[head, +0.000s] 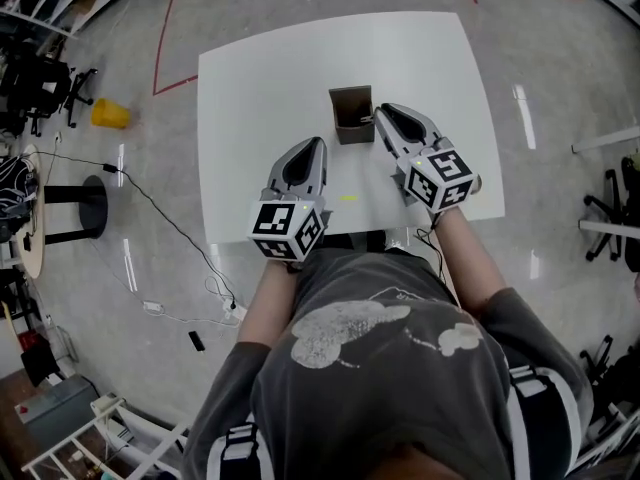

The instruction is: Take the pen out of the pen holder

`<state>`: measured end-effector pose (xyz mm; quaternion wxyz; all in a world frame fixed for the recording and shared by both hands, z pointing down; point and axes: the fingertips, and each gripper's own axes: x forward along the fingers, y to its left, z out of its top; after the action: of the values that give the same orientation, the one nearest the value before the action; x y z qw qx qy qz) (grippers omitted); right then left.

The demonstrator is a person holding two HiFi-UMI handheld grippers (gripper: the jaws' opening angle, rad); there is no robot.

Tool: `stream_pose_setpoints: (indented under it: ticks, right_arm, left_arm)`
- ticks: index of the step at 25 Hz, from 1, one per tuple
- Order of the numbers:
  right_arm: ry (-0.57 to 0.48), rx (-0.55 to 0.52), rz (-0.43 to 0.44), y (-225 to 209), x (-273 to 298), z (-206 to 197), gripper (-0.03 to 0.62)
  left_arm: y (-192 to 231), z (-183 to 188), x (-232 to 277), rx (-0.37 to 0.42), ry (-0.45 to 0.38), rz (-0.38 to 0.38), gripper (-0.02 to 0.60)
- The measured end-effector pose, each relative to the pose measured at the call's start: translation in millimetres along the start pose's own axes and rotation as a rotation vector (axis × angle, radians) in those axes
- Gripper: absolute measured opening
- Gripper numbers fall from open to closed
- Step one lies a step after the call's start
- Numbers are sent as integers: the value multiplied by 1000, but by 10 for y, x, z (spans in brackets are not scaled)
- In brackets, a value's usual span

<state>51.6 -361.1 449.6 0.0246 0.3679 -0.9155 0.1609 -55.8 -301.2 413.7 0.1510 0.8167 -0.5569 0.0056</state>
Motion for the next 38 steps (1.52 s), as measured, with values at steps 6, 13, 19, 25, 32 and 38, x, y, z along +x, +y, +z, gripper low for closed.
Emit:
stream_pose_setpoints:
  ticks: [6,13,19,25,32,38]
  right_arm:
    - [-65,1,19,24,-297,202,57]
    - [-78,24,-28,13,-525,131,57]
    - [-85,27,-62,198,-761,45,57]
    - [-91,-2,-52,633,-934,-2,57]
    - [-93,-19,-53,1040,-1189,-178,57]
    - [-82,-34,-55,1404,-1576,-331,57]
  left_arm:
    - [-182,-133,-133,0,18,13,8]
    - [-392,-164,-164,8,13,-47,8]
    - [-456,-256,-527,-6,4,-52,8]
    - [-367,-310,-1007,-25,-18,-29,8]
    - [-460,-402,-1490,-16,-38,-39,8]
    - [-674,-498,-1947,-12,-50,-60,8]
